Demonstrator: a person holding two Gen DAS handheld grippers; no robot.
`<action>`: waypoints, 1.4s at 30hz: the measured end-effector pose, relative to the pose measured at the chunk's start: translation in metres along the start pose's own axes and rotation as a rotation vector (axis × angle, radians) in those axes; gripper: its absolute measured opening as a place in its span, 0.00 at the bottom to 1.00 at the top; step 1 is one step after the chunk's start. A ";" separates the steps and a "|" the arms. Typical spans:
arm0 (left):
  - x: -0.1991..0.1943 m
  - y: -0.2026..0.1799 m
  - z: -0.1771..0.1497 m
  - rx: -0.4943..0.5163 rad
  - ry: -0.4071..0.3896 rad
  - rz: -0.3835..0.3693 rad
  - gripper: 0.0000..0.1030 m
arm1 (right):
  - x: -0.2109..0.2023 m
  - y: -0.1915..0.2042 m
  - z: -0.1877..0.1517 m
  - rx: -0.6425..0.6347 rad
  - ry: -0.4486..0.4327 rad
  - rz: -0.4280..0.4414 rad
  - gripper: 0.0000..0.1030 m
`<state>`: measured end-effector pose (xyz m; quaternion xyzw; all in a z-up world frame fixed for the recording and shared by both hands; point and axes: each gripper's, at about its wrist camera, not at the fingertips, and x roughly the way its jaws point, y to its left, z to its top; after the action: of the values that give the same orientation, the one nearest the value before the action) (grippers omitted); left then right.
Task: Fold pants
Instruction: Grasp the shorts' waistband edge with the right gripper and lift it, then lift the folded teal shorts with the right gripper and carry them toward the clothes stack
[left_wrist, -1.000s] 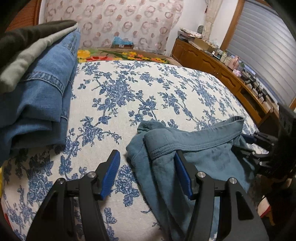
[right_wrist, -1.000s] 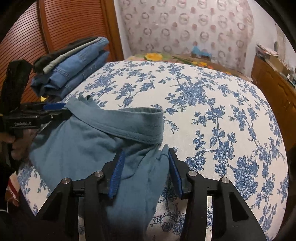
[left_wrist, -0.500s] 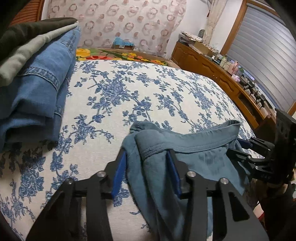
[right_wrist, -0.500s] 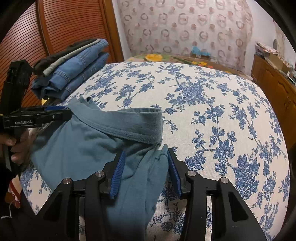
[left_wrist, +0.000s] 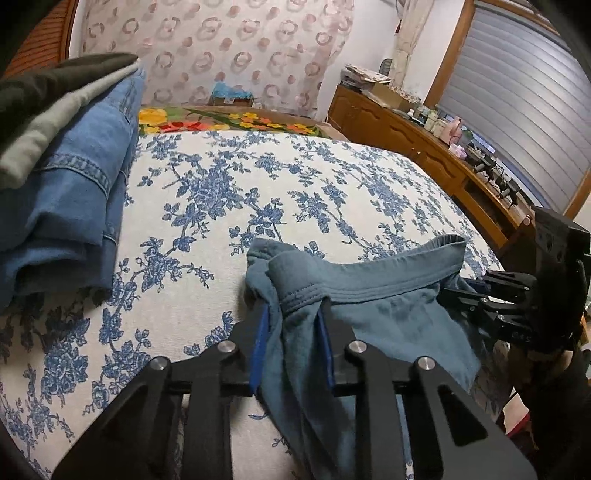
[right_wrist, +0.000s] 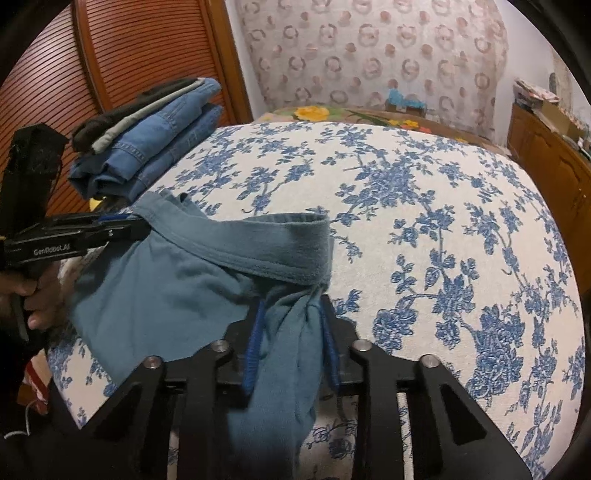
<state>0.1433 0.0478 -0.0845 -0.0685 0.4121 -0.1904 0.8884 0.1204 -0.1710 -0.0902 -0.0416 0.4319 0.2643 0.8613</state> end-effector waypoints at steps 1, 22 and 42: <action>-0.003 -0.003 0.000 0.010 -0.011 0.000 0.17 | -0.001 0.001 0.000 0.000 0.000 0.005 0.16; -0.058 -0.037 0.007 0.087 -0.180 0.033 0.10 | -0.056 0.021 0.008 -0.020 -0.161 0.040 0.11; -0.096 -0.042 0.031 0.118 -0.298 0.085 0.10 | -0.080 0.033 0.052 -0.121 -0.253 0.040 0.11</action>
<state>0.0989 0.0459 0.0155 -0.0262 0.2662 -0.1642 0.9495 0.1024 -0.1604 0.0082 -0.0511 0.3041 0.3099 0.8994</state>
